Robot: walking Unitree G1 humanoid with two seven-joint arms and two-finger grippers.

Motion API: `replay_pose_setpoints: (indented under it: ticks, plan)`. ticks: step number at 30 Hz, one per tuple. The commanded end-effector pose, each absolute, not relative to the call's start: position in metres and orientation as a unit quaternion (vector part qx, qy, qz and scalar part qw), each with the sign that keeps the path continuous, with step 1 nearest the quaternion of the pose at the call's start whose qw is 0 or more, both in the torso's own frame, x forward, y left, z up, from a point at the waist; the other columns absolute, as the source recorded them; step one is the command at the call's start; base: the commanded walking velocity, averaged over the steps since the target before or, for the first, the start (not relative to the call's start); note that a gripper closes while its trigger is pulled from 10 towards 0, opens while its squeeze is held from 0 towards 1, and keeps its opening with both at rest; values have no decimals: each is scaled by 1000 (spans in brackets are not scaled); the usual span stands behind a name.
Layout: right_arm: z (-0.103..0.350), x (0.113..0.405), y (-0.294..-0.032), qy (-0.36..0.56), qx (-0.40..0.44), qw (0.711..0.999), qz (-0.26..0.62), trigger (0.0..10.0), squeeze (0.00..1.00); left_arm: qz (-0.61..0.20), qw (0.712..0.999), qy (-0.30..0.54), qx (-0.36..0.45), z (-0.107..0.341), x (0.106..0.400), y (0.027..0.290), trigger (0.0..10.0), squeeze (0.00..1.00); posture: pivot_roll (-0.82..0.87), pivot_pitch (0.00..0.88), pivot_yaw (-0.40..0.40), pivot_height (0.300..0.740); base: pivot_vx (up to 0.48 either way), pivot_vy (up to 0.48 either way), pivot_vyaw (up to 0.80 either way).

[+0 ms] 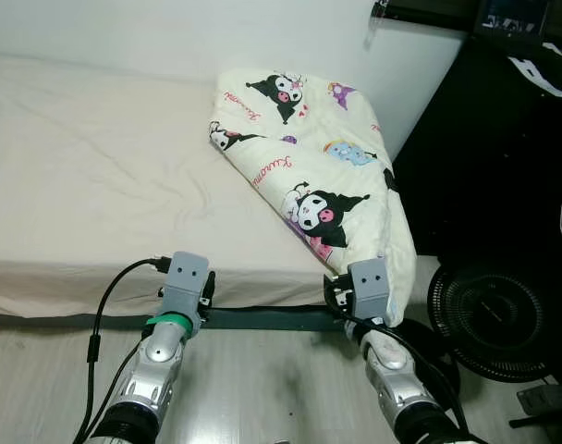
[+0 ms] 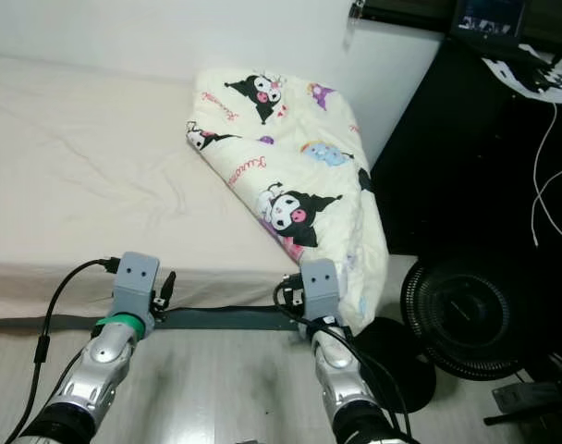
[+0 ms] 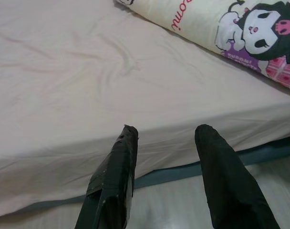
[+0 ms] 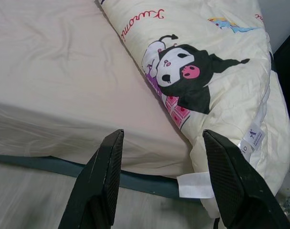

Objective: Clean up the room

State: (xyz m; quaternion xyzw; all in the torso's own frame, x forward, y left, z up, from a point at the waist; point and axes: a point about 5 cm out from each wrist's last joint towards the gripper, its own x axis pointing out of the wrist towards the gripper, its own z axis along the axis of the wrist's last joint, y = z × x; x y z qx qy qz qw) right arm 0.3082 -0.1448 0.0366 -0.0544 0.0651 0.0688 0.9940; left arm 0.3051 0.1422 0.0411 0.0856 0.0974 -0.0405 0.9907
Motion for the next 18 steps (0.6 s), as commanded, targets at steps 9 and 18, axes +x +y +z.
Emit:
replay_pose_setpoints:
  ticks: [9, 18]
  plan:
    - [31, 306, -150, 84, -58, 993, 62, 10000, 0, -36, 992, 84, 89, 45, 307, 146, 10000, 0, 84, 30, -57, 740, 0, 0, 0]
    - [30, 307, -146, 85, -53, 993, 63, 10000, 0, -40, 991, 82, 93, 44, 304, 144, 10000, 0, 91, 11, -51, 740, 0, 0, 0]
